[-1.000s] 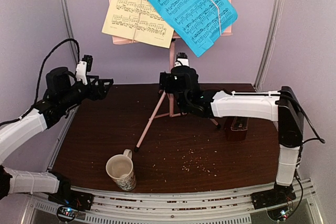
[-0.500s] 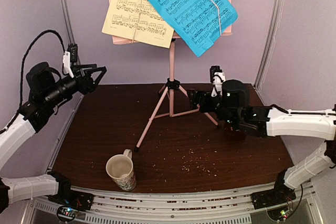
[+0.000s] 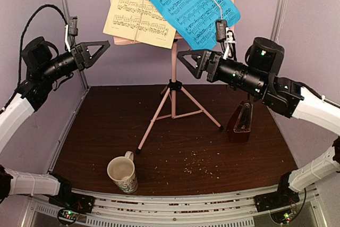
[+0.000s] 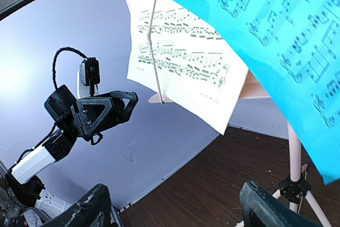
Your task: Pack up the instrument practice props
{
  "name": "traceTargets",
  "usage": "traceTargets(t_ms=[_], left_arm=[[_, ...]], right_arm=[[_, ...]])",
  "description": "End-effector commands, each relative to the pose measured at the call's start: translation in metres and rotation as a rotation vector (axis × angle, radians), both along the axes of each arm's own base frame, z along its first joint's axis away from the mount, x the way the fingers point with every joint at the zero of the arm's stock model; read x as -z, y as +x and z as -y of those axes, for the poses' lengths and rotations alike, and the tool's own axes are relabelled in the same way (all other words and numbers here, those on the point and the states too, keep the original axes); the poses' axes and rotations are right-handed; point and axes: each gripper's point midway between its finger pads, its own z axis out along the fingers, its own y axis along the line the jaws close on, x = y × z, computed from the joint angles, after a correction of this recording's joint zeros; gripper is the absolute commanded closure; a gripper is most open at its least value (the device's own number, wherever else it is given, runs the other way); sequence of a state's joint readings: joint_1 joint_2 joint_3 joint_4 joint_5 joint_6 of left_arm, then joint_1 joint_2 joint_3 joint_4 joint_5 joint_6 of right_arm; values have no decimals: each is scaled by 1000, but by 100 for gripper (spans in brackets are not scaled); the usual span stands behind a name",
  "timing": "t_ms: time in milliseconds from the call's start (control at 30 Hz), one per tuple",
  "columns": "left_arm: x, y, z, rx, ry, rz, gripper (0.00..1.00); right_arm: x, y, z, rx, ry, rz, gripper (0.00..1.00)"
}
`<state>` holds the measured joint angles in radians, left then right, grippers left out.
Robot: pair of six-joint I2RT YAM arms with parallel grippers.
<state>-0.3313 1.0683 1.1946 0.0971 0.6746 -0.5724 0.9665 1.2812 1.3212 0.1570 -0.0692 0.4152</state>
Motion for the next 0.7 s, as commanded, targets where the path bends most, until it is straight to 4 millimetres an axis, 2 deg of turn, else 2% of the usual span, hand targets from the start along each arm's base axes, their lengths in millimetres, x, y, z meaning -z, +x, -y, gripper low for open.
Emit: traceTargets(t_ms=[0, 133, 233, 333, 500, 600, 667], left_arm=[[-19, 3, 1, 29, -44, 6, 48], [-26, 8, 4, 42, -50, 16, 60], [-37, 3, 5, 68, -52, 52, 62], [-48, -1, 0, 27, -40, 95, 57], [-64, 0, -8, -47, -9, 130, 53], [-83, -4, -17, -108, -1, 191, 48], [-104, -14, -19, -114, 1, 249, 45]], right_arm=[[-23, 5, -21, -39, 6, 1, 15], [-48, 21, -32, -2, 36, 3, 20], [-63, 33, -25, 73, 47, 26, 22], [-75, 44, -18, 106, 40, 31, 24], [-83, 54, -25, 88, -4, 26, 25], [-94, 57, -7, 173, -39, 71, 25], [-99, 64, 9, 257, -90, 100, 25]])
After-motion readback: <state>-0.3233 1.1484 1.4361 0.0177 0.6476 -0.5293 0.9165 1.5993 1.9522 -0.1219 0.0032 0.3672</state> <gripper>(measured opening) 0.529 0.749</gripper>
